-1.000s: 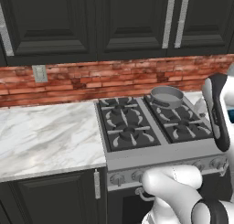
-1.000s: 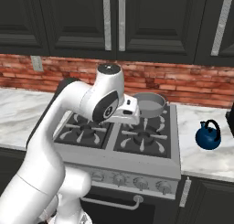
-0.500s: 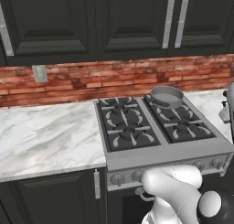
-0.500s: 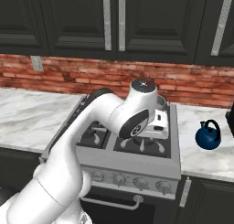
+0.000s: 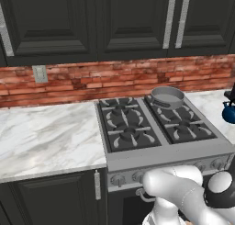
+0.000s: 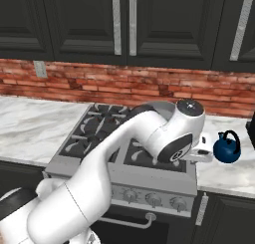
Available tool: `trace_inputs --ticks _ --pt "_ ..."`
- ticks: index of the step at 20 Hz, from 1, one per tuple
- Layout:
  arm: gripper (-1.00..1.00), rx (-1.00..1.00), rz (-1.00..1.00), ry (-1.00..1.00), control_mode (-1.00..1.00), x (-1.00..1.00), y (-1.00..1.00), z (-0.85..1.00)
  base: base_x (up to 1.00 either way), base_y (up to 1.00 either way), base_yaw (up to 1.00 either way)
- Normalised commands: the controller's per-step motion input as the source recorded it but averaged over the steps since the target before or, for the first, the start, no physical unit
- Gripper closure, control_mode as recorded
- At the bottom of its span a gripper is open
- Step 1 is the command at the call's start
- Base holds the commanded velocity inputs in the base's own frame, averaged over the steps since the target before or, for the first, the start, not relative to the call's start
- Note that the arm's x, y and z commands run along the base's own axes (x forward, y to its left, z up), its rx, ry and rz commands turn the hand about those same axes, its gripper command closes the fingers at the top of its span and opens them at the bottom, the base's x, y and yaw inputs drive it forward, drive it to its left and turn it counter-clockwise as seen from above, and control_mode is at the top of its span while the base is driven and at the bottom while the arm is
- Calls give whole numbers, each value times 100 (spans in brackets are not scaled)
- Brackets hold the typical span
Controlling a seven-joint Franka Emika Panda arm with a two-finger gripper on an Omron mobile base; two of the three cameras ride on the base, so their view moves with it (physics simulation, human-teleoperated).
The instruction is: Pick the kettle from the counter and place it on a stove burner. Then turn the burner on.
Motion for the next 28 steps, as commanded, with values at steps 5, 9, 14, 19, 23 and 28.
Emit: trace_inputs --ticks 5,9,14,19,23,28 --pt "-100 0 -7 0 -100 0 -72 -7 0 0 0" --pt "-100 0 -4 -2 -100 0 -70 -1 0 0 0" --pt "-100 0 0 -10 -100 5 -49 0 0 0 0" --pt "-100 0 0 -9 -100 32 -22 0 0 0 0" --pt "-100 0 0 0 -100 41 -7 0 0 0 0" --pt "-100 0 0 0 -100 49 0 0 0 0 0"
